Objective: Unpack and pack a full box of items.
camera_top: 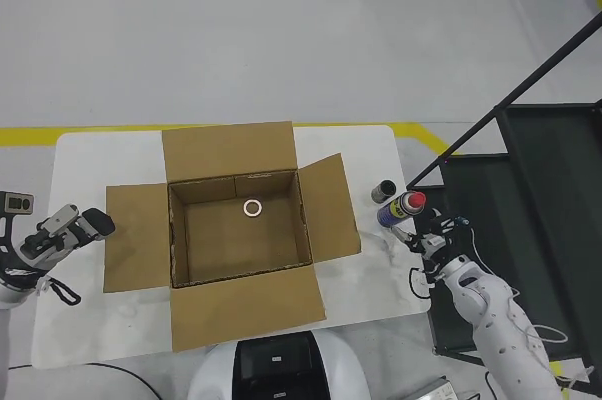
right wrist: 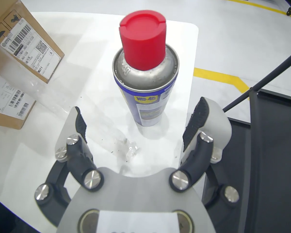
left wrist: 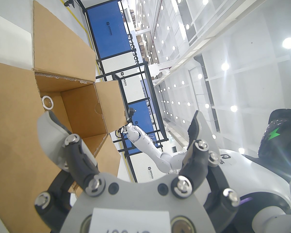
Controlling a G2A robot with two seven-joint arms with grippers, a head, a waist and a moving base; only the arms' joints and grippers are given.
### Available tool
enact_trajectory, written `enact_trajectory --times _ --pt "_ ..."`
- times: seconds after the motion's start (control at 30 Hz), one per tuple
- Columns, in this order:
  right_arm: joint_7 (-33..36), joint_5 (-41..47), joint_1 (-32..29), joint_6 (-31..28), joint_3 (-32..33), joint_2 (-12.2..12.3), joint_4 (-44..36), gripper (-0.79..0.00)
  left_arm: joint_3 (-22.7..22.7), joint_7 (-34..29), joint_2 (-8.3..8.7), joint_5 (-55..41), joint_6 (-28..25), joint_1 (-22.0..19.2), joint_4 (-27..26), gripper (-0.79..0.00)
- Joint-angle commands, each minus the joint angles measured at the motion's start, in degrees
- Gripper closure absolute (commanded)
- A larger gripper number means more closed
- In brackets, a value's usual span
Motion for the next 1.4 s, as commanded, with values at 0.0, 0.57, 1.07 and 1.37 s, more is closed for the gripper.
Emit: enact_trajectory --times 0.0,0.57,1.07,1.37 --pt "-0.6 0.3 2.3 -0.3 -0.9 -0.2 2.8 -0.785 0.0 0.0 0.00 0.0 0.0 0.0 0.0 -0.785" --pt "-5.5 -0.6 9.2 1.0 -4.5 -1.1 11.1 -0.785 0.0 0.0 0.00 0.0 0.0 0.0 0.0 -0.785" --pt "-6.7 0.5 10.8 0.9 -6.0 -1.6 13.0 -0.148 0.0 0.0 0.00 0.0 0.0 0.0 0.0 -0.785" --pt "-9.4 1.0 10.1 -0.4 -5.1 -1.4 12.6 0.000 0.0 0.0 0.00 0.0 0.0 0.0 0.0 -0.785"
